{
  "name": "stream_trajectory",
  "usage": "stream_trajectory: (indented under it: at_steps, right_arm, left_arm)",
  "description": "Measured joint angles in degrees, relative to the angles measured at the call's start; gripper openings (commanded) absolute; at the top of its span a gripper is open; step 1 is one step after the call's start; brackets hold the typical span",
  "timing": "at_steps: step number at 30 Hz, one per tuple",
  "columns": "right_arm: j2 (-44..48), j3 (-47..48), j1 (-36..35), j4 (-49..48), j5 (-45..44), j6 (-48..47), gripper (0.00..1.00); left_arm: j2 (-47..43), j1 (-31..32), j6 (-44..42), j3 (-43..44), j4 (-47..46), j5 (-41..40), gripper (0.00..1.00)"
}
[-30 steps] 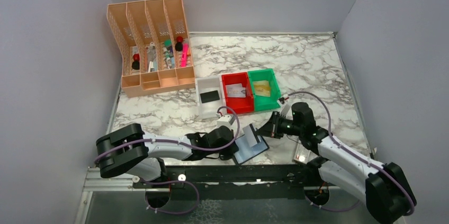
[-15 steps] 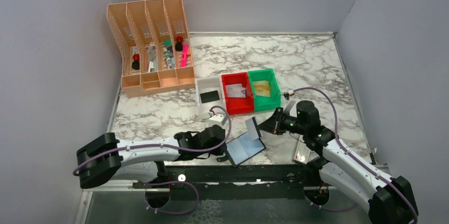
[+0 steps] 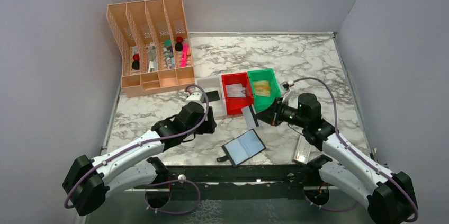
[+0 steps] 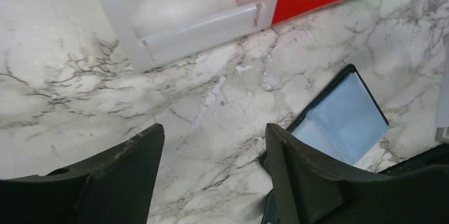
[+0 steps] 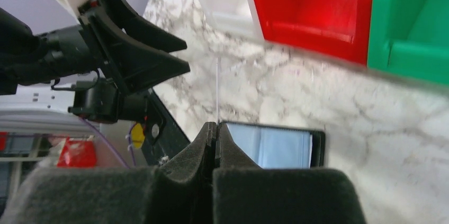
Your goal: Take the credit cards out of the card holder
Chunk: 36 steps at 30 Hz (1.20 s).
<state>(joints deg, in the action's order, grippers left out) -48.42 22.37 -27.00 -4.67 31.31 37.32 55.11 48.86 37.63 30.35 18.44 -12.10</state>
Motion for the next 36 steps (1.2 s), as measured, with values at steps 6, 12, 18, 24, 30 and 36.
stream_trajectory:
  at_steps: [6,12,18,24,30,36]
  right_arm:
    - [-4.9,9.1,-2.0,-0.5,-6.8,-8.0,0.01]
    - [-13.6,15.8,-9.1,-1.3,-14.7,-19.7,0.01]
    - [-17.6,16.8,-12.8,-5.2,-18.6,-31.7,0.01]
    - [-17.9,14.9,-13.6,-11.5,-20.4,-44.5,0.01]
    - [-23.8,13.8,-13.8,-14.5,-21.0,-60.1,0.01]
    - [-32.2,14.1,-13.8,-17.5,-21.8,-71.5,0.01]
  left_arm:
    - [-2.5,-5.1,-0.9,2.2,4.5,-0.3,0.86]
    - [-7.9,-6.5,-1.5,8.1,11.9,-2.9,0.89]
    - [-14.3,-6.5,-4.8,9.6,14.9,-5.3,0.94]
    - [-13.1,-6.5,-5.7,9.5,17.2,-5.9,0.97]
    - [-12.8,-6.5,-6.0,9.5,17.7,-6.0,0.99]
    - [-13.2,-6.5,-6.0,9.5,17.8,-6.2,0.99]
